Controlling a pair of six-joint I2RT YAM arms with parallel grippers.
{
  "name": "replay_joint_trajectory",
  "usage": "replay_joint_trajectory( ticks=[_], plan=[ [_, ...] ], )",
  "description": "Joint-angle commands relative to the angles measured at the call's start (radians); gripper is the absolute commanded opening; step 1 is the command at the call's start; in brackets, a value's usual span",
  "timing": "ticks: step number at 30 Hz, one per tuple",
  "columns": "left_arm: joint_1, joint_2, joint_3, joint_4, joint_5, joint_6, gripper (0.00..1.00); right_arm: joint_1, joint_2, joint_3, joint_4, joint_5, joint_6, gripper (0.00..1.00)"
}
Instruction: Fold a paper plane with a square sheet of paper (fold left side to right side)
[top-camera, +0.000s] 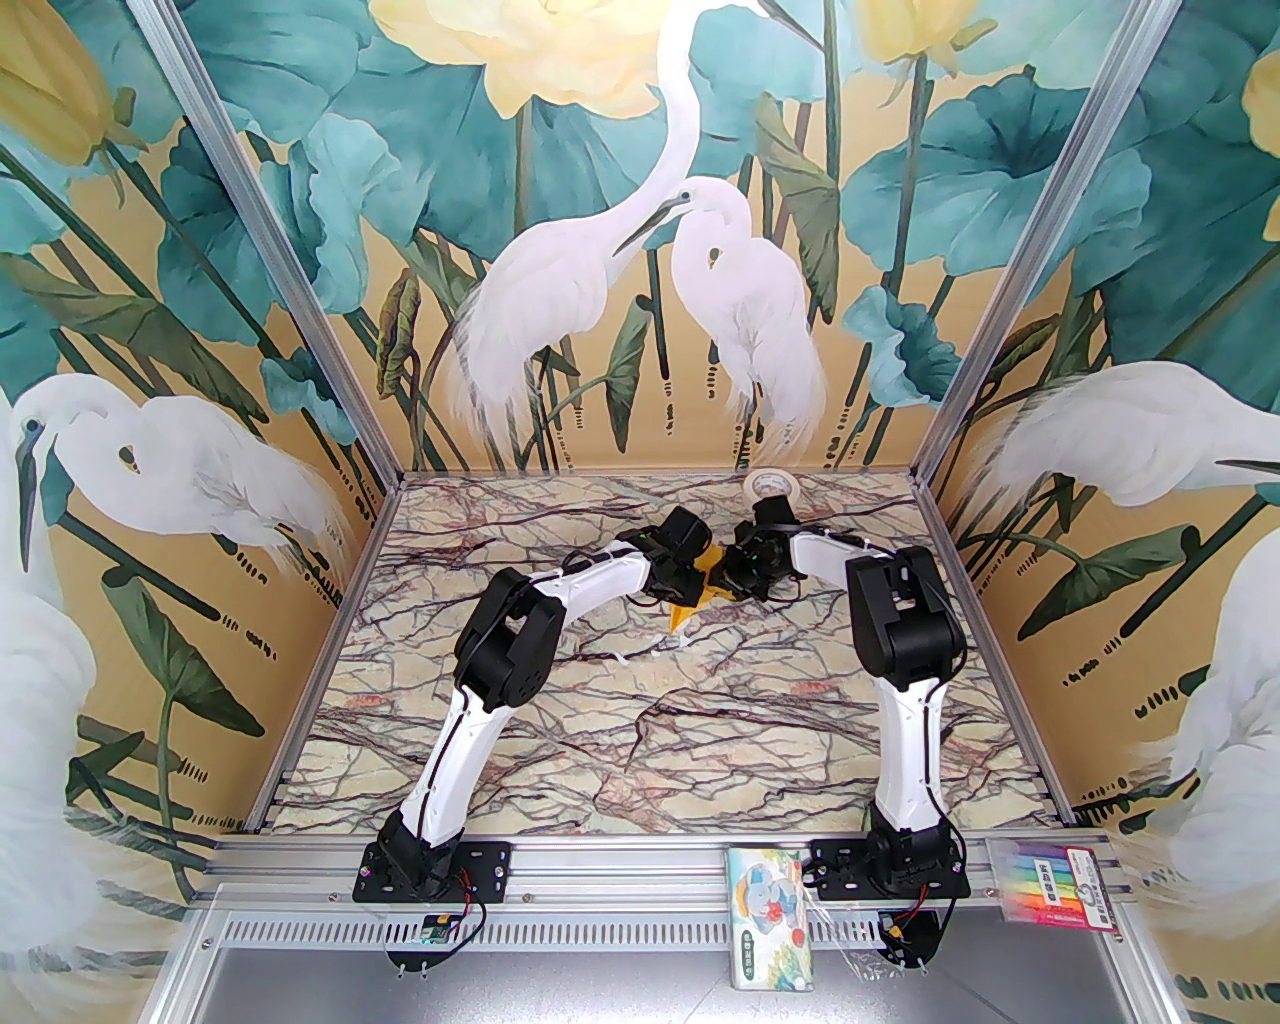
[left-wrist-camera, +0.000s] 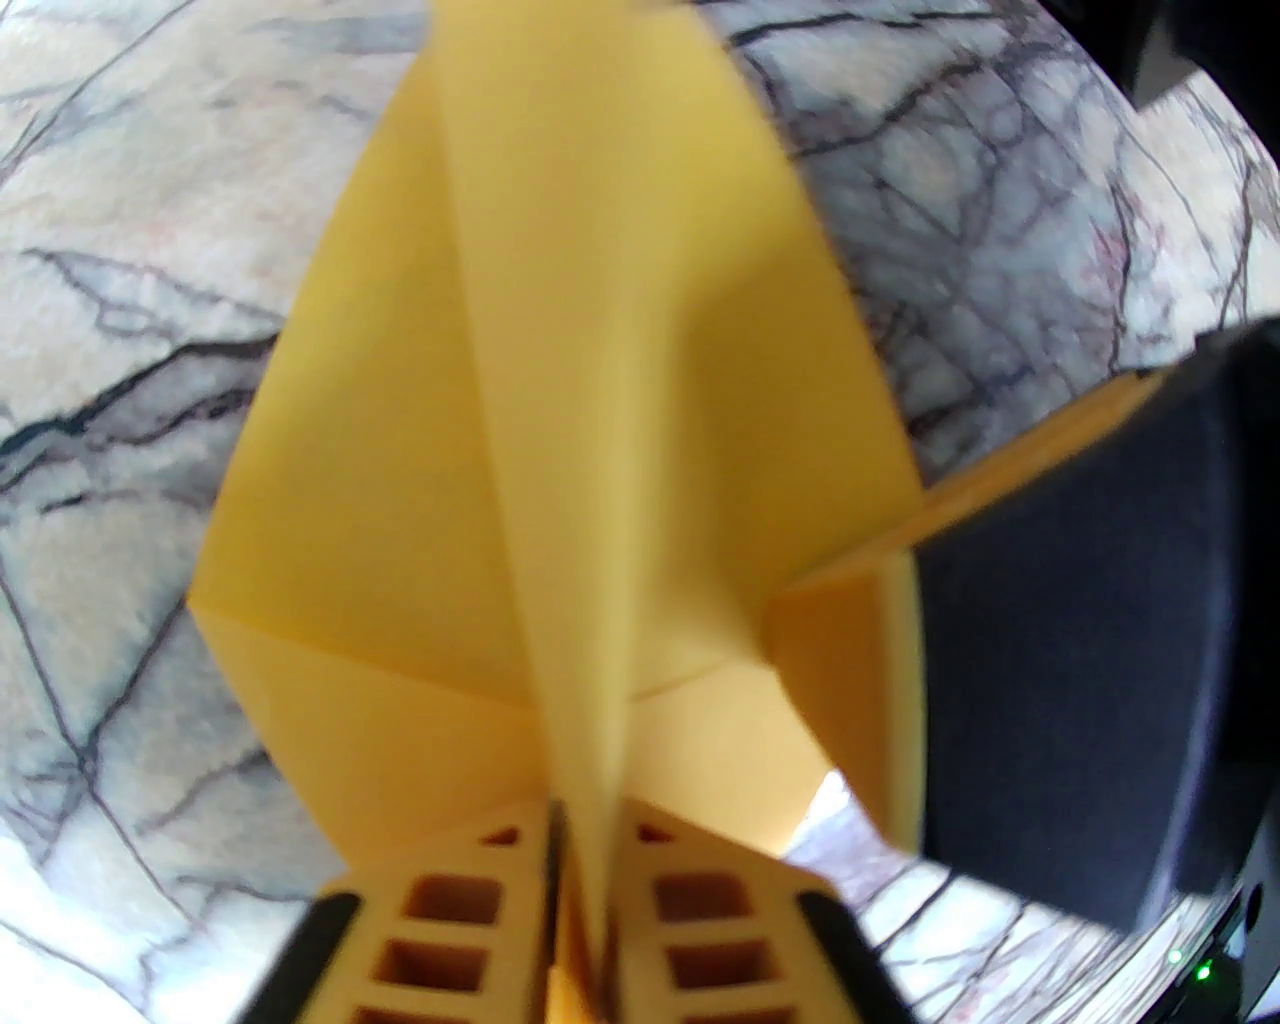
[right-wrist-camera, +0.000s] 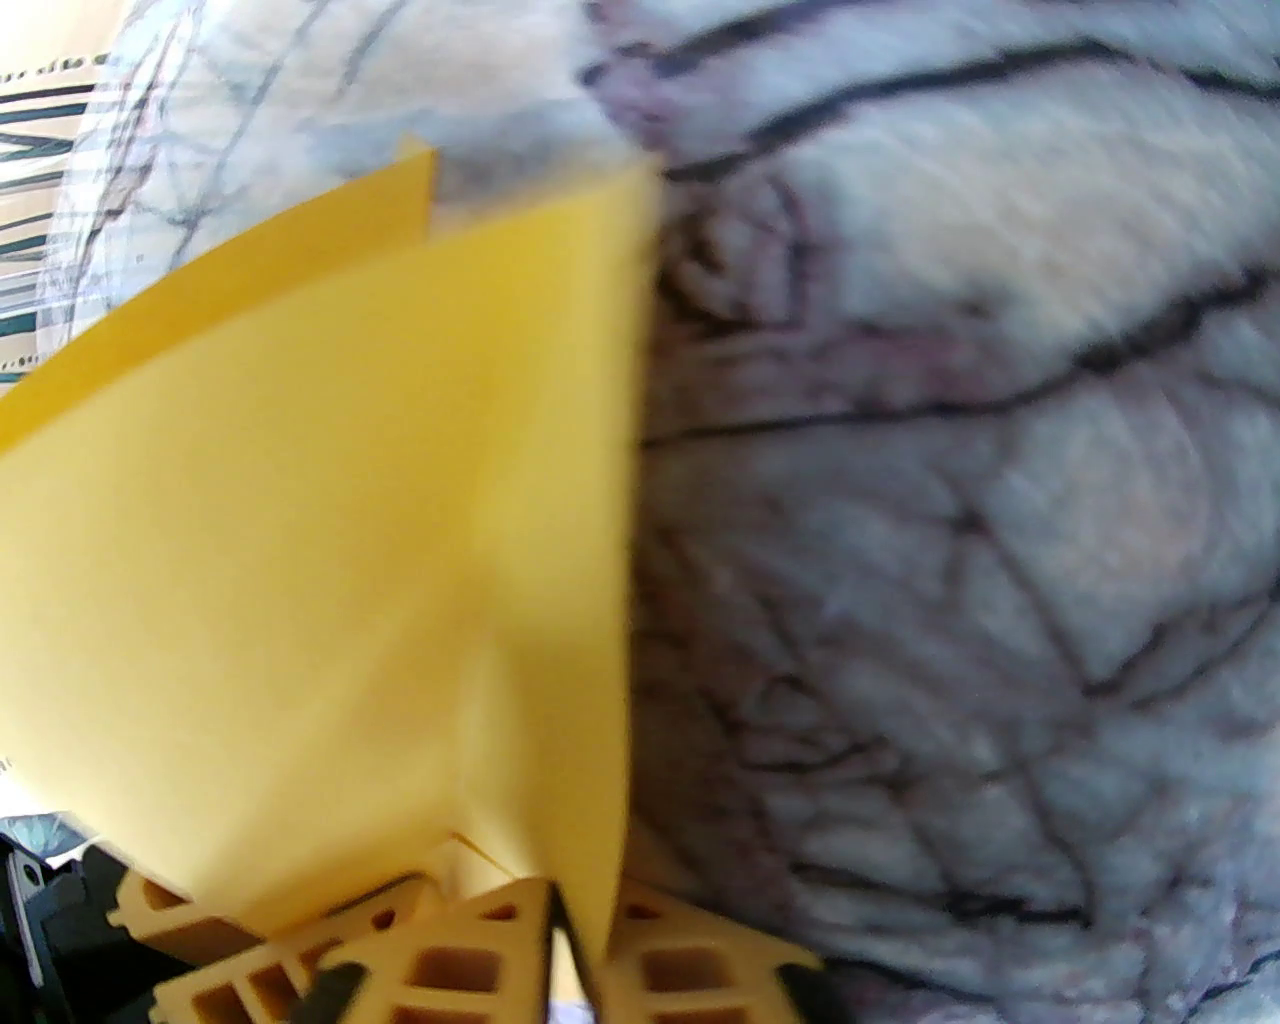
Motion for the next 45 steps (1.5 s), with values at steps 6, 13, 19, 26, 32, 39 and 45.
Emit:
replay_joint_trajectory(
  ticks=[6, 13, 19, 26, 32, 39, 45],
  plan=[
    [-0.004, -0.062, -0.001, -0.032, -0.081, -0.017, 0.03, -0.035, -0.187, -0.061, 0.017, 0.098, 0.025, 0.58],
    [0.087, -0.135, -0.045, -0.099, -0.143, -0.052, 0.0, -0.091, -0.299, -0.152, 0.039, 0.148, 0.043, 0.69],
    [0.172, -0.15, -0.103, -0.145, -0.197, -0.057, 0.0, -0.089, -0.305, -0.181, 0.051, 0.13, 0.048, 0.73],
    [0.207, -0.097, -0.121, -0.142, -0.193, -0.068, 0.0, -0.083, -0.304, -0.185, 0.061, 0.115, 0.058, 0.76],
    [0.208, -0.052, -0.117, -0.151, -0.183, -0.083, 0.0, -0.079, -0.314, -0.186, 0.056, 0.113, 0.054, 0.76],
    [0.208, -0.028, -0.126, -0.163, -0.18, -0.1, 0.04, -0.08, -0.314, -0.182, 0.059, 0.11, 0.057, 0.76],
    [0.207, -0.034, -0.146, -0.167, -0.151, -0.122, 0.23, -0.078, -0.318, -0.183, 0.059, 0.116, 0.059, 0.87]
  ],
)
